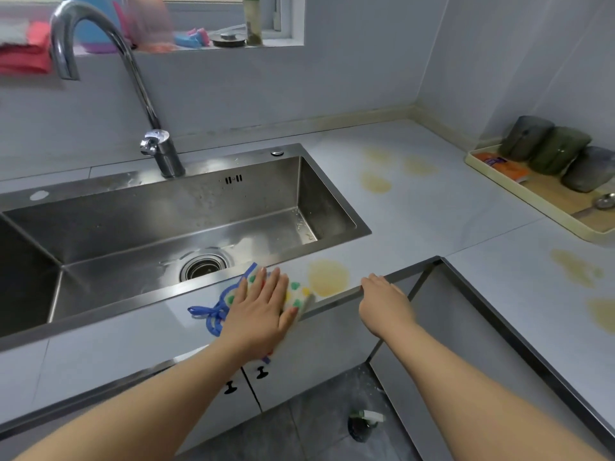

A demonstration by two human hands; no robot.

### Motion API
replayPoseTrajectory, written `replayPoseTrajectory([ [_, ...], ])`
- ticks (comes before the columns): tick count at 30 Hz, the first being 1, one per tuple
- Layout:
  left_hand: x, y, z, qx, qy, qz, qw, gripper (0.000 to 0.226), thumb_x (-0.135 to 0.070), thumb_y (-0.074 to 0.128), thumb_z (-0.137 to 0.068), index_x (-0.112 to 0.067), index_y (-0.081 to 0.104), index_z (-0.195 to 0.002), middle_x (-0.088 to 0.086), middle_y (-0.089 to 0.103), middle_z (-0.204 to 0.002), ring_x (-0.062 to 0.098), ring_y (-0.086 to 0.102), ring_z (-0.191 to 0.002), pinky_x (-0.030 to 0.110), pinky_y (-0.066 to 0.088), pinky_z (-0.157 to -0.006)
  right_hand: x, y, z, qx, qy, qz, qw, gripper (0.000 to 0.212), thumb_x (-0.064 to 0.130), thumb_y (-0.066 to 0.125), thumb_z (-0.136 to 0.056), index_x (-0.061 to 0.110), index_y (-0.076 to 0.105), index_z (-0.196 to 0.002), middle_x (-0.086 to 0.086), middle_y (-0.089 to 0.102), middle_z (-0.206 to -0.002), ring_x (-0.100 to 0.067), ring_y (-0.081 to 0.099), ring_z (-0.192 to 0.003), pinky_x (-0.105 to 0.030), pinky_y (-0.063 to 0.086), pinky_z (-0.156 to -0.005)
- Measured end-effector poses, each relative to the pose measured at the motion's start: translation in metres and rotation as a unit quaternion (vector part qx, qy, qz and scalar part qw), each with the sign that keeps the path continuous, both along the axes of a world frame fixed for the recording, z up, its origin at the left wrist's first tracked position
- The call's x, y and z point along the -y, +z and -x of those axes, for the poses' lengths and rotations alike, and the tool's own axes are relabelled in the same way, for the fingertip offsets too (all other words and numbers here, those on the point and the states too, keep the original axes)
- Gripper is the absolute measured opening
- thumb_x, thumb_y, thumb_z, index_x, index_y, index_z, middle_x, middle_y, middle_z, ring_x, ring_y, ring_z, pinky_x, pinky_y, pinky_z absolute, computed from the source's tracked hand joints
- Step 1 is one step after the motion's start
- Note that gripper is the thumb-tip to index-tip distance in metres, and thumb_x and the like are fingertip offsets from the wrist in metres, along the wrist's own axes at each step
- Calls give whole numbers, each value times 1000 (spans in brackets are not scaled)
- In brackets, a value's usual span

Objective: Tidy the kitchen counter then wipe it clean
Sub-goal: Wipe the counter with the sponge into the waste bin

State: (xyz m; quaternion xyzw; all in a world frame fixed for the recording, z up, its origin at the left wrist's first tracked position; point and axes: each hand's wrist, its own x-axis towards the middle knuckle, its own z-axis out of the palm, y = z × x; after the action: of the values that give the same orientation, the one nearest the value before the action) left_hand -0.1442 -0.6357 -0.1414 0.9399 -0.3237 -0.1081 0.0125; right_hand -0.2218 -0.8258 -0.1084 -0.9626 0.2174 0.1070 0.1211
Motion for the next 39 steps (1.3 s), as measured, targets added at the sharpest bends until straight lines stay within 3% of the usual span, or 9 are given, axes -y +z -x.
replayPoseTrajectory([
  [2,-6,1,2,-1,-13,-10,1000,111,-77,-32,-54,-22,-14,-149,-6,-26,-151,13,-27,-138,35,-17,-112,4,1,-1,4,5,-3,1000,48,-1,27,-92,8,36,-138,-5,33,-149,-19,25,-140,-29,21,-113],
  [9,42,10,-27,-7,68,8,998,63,-50,9,-98,-19,-6,-151,0,-14,-158,20,-18,-145,41,-11,-116,6,3,2,17,10,-9,1000,48,-2,27,-91,9,38,-137,-4,34,-147,-19,29,-137,-28,22,-112],
  [14,27,2,3,-3,-22,-3,1000,109,-76,-36,-56,-21,-14,-149,-2,-21,-156,15,-24,-141,36,-15,-114,12,5,3,12,18,-27,999,52,-1,26,-93,11,32,-143,-3,28,-153,-18,24,-141,-29,20,-114],
  [18,48,8,-17,-2,12,7,1000,69,-58,-1,-93,-21,-7,-151,-2,-15,-158,17,-18,-145,37,-11,-116,14,9,5,15,17,-41,999,53,-2,27,-92,13,33,-143,-1,29,-152,-20,30,-137,-29,26,-110],
  [22,91,9,-29,-4,29,7,1000,62,-49,10,-99,-19,-4,-151,-1,-13,-158,20,-15,-145,42,-8,-117,16,9,5,15,31,-33,999,53,-3,27,-92,12,33,-143,-2,28,-153,-19,25,-140,-28,22,-112],
  [25,99,4,-16,6,-14,8,1000,69,-57,-1,-93,-18,-6,-151,0,-12,-159,22,-17,-145,42,-9,-116,27,4,4,10,35,-52,998,55,-3,27,-90,16,39,-140,-4,37,-148,-23,32,-137,-32,28,-111],
  [29,83,1,4,9,-104,-10,994,114,-72,-43,-50,-23,-13,-149,-4,-18,-157,18,-21,-143,37,-15,-113,61,3,8,29,-59,-56,996,52,-2,28,-89,18,45,-133,-8,46,-139,-28,35,-133,-36,39,-104],
  [33,111,7,-15,7,-56,0,998,70,-59,-3,-92,-21,-8,-151,-2,-12,-158,19,-17,-145,40,-12,-116,83,1,9,2,-58,4,998,54,-3,30,-89,7,30,-142,-5,23,-153,-19,18,-143,-32,13,-119],
  [39,148,7,-18,-4,-58,6,998,64,-51,9,-98,-18,-7,-151,-1,-12,-159,20,-19,-144,42,-13,-116,88,4,-3,7,-68,49,996,34,-2,32,-90,6,53,-116,-8,55,-123,-24,50,-114,-27,36,-91],
])
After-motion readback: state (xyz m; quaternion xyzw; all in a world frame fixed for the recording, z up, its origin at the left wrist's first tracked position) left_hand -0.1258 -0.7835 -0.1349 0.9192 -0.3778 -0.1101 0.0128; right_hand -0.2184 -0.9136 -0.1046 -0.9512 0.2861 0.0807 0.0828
